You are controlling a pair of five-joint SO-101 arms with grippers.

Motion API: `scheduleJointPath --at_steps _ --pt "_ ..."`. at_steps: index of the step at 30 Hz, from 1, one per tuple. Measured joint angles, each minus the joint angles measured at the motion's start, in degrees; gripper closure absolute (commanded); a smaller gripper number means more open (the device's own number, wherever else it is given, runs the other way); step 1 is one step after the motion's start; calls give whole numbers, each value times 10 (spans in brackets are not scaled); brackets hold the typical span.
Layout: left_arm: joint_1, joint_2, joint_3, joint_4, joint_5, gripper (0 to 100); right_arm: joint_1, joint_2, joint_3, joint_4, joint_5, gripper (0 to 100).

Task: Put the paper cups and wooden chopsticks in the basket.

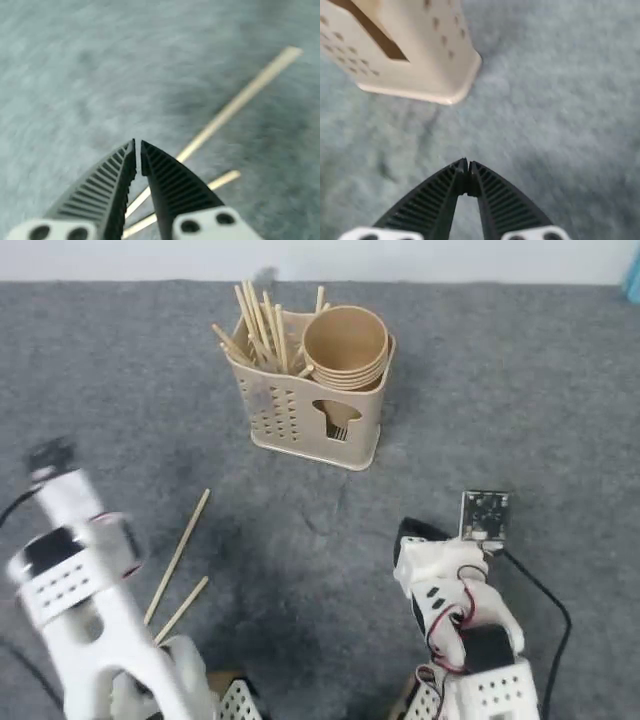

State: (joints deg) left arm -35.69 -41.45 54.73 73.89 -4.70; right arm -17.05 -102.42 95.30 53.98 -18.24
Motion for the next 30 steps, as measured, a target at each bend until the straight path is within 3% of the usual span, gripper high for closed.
scheduleJointPath --at_steps 5,10,16,24,30 --pt "135 0 -14 0 -2 889 2 -3 1 3 0 991" --pt "196 0 -15 0 -2 859 -1 -3 1 7 0 991" --pt "206 20 -48 -25 -10 859 -1 -3 1 8 4 991" --pt "205 235 -169 -25 -18 859 -1 -3 1 8 4 991" --pt "207 366 -239 -35 -64 859 -1 -3 1 8 4 991"
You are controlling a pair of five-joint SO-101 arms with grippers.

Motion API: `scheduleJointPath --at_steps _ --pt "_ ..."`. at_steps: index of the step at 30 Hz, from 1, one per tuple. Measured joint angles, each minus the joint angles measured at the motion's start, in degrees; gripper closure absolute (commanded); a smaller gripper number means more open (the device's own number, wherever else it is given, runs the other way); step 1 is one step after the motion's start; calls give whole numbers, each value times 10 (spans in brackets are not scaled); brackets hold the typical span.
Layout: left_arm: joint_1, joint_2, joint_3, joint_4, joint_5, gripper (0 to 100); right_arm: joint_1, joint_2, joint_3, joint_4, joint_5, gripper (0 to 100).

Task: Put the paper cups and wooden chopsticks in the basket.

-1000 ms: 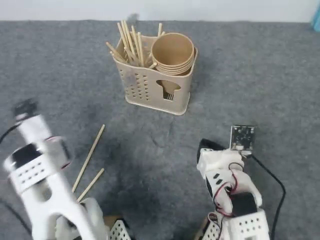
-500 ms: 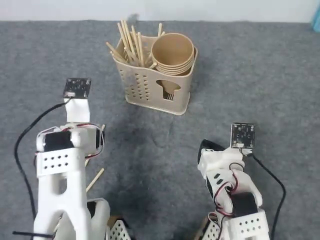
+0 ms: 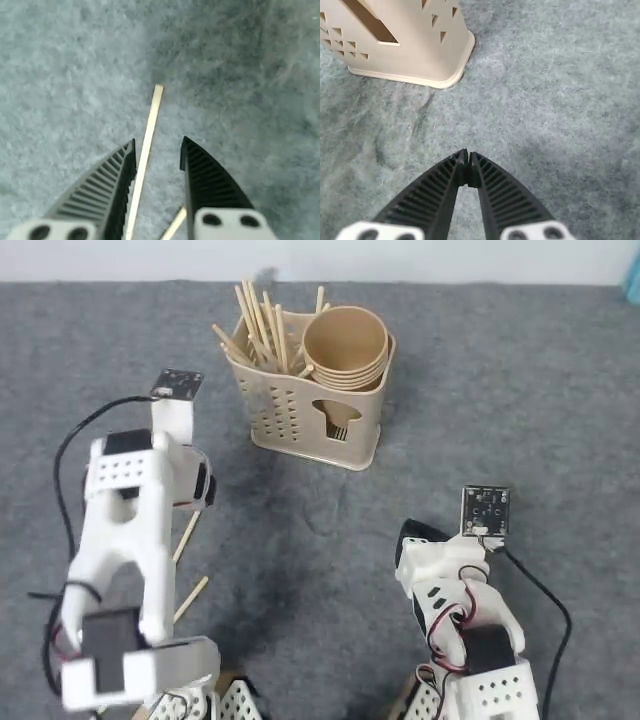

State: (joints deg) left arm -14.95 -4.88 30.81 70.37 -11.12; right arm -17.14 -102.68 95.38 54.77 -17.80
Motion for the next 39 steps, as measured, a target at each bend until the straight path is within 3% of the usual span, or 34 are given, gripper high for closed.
scheduleJointPath --at_steps 11,17,29,33,39 --pt "0 121 -11 -76 -34 860 0 0 0 0 0 991" --pt "4 159 -15 -94 -37 994 0 0 0 0 0 991" --pt "9 167 -20 -98 -35 987 0 0 0 0 0 991" --pt "2 131 -22 -76 -35 987 0 0 0 0 0 991" --pt "1 -47 -22 -38 -35 987 0 0 0 0 0 991"
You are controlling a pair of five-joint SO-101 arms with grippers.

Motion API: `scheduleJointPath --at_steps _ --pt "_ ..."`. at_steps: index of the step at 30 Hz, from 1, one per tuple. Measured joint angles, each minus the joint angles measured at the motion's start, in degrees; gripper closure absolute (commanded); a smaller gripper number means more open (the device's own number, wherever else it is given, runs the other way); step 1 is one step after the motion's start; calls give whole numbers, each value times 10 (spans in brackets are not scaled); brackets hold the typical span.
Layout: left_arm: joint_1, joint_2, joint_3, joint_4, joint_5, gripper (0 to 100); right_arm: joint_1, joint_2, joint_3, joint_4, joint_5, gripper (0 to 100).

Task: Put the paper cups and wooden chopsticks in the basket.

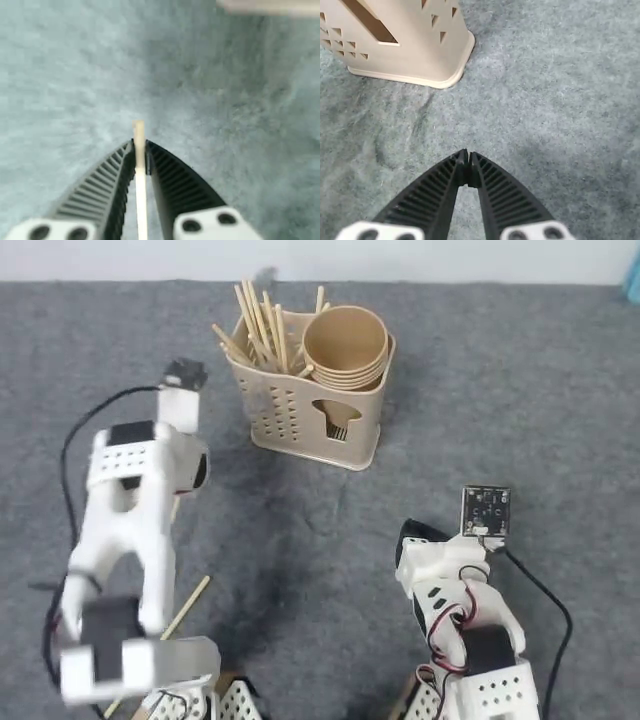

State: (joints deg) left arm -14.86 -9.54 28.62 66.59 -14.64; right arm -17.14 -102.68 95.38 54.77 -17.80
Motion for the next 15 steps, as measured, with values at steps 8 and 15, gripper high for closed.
scheduleJointPath --at_steps 8,15 --pt "1 -282 18 7 18 987 0 0 0 0 0 991" --pt "0 -549 172 -48 100 987 0 0 0 0 0 991"
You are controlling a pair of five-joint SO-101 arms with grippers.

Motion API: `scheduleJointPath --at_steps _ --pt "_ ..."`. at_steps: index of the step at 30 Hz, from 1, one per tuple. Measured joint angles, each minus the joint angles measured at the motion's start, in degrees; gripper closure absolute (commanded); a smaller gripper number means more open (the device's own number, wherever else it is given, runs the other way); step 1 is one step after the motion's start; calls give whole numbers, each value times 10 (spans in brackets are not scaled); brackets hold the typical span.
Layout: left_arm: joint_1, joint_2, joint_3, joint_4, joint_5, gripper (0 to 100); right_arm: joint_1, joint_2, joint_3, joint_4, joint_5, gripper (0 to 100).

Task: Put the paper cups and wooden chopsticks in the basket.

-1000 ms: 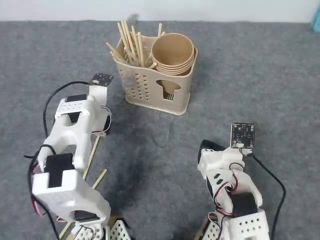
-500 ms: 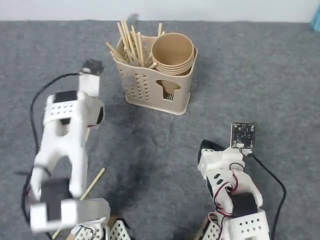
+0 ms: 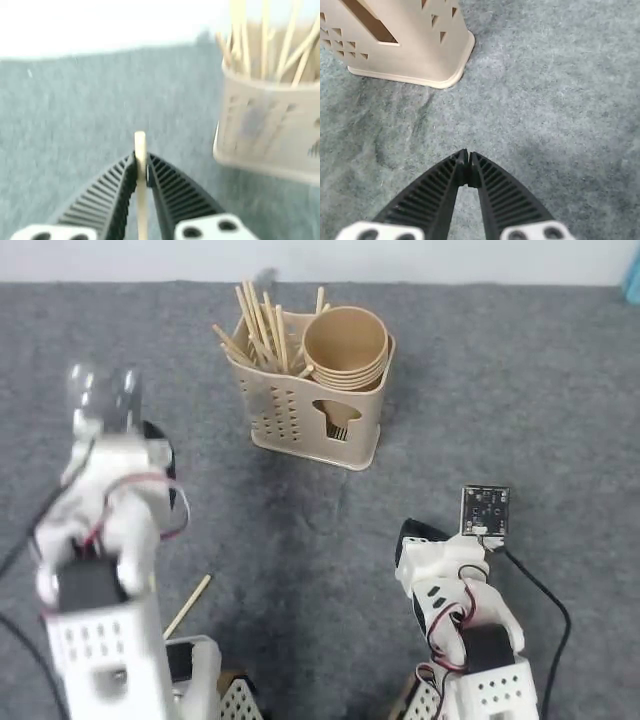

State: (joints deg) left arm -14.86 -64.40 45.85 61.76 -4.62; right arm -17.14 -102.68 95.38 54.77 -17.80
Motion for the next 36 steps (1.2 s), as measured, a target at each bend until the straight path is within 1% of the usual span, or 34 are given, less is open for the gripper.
scheduleJointPath --at_steps 2,5,10,13,15,17,21,23,26,32,36 --pt "-4 -74 72 -40 3 987 0 0 0 0 0 991" --pt "-28 -185 171 -94 4 987 0 0 0 0 0 991" --pt "-33 -338 249 -169 9 988 0 0 0 0 0 991" --pt "-11 -385 258 -250 9 988 0 0 0 0 0 991" --pt "8 -386 260 -318 10 988 0 0 0 0 0 991" --pt "36 -376 261 -399 27 988 0 0 0 0 0 991" --pt "63 -305 249 -564 74 988 0 0 0 0 0 991" --pt "69 -248 216 -613 93 988 0 0 0 0 0 991" --pt "68 -137 135 -635 130 988 0 0 0 0 0 991" --pt "92 109 -76 -640 244 988 0 0 0 0 10 991" --pt "126 246 -189 -640 260 988 0 0 0 0 32 991"
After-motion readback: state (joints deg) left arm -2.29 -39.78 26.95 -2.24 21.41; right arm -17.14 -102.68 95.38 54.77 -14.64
